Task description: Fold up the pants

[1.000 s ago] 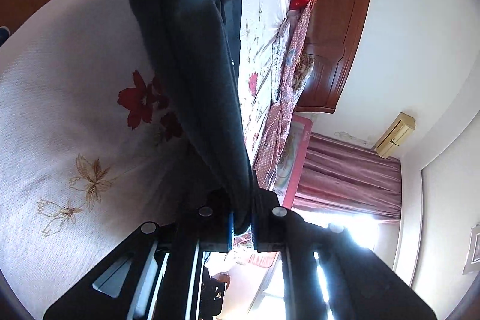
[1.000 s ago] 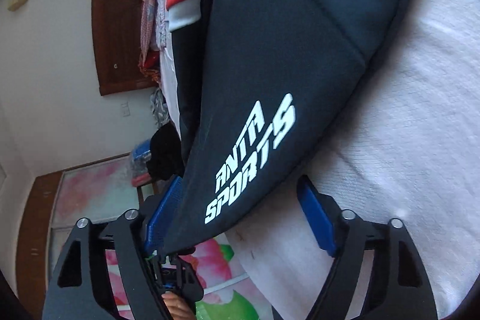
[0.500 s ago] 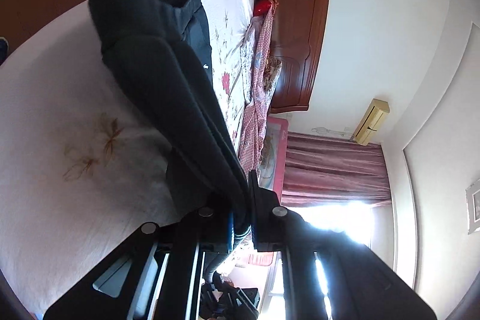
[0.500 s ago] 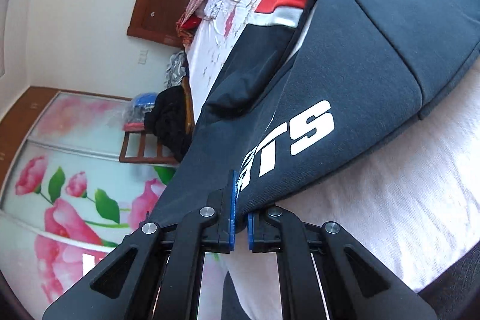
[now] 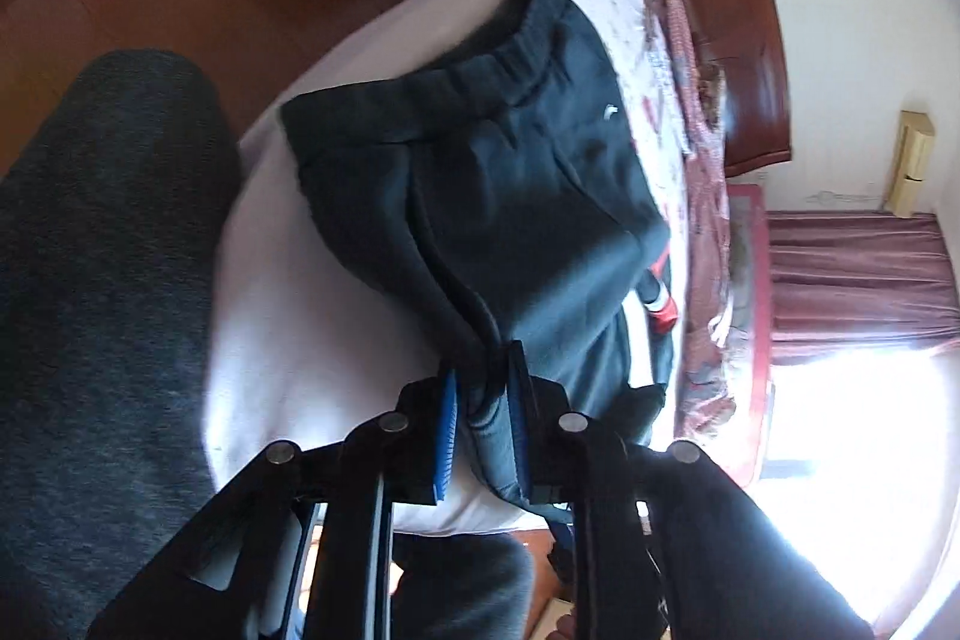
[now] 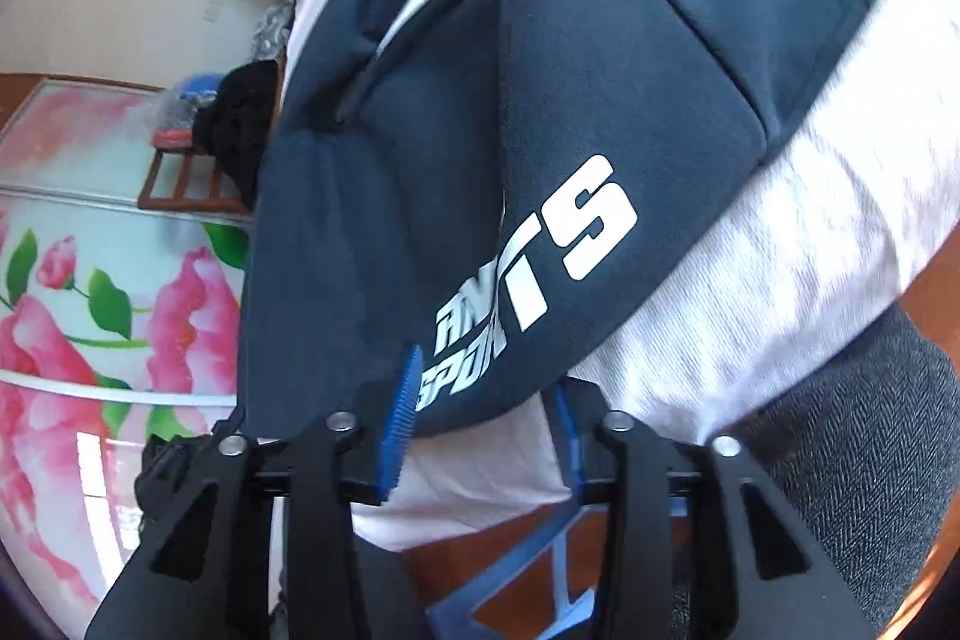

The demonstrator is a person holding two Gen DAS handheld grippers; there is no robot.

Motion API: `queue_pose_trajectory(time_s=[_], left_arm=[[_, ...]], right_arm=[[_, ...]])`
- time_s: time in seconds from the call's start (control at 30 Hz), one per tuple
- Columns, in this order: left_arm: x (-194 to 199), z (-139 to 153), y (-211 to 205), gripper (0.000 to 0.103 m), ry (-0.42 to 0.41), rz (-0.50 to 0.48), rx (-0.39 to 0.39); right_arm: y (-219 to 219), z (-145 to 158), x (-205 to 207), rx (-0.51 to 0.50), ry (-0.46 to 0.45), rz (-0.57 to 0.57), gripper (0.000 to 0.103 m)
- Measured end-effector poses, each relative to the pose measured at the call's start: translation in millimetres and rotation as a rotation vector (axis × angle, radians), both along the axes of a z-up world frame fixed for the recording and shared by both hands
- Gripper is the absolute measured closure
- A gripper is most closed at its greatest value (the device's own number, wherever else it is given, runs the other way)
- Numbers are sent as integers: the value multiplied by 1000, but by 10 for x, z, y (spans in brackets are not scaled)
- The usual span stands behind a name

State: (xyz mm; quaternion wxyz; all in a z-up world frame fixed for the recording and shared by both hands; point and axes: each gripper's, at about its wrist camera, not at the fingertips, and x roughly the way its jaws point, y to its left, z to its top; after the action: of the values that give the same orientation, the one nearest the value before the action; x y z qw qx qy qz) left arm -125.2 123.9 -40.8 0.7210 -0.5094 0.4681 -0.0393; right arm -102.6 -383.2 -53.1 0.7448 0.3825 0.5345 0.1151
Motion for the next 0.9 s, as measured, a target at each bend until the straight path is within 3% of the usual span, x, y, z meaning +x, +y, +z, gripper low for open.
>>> queue_pose_trajectory(time_s=[0.03,0.1,0.17,0.27,0.37,0.47,0.77,0.83,0.87,0.9], left_arm=[[-34,66,21,82,-7,8,32],[-94,273,31,61,-38,29,129],[-101,489,47,33,-90,47,230],[4,745,-63,3,-120,13,359],[109,730,-102,2,-114,-60,403],[182,713,-275,2,-83,-124,427],[266,431,-463,2,9,-159,453],[310,375,-504,2,25,-171,460],[330,346,-527,2,34,-177,464],[344,326,-544,2,42,-181,467]], right_arm=[[-79,77,-58,3,-39,-6,61],[-429,261,-137,-8,-107,-84,61],[-965,406,-131,-49,-129,-229,61],[-1880,518,-17,-188,-126,-474,61],[-2614,518,250,-334,-80,-632,61],[-2987,492,574,-391,-46,-699,61],[-3086,352,1142,-697,44,-701,61],[-2975,351,1208,-742,35,-635,76],[-2912,366,1248,-764,21,-595,89],[-2854,410,1267,-789,5,-567,92]])
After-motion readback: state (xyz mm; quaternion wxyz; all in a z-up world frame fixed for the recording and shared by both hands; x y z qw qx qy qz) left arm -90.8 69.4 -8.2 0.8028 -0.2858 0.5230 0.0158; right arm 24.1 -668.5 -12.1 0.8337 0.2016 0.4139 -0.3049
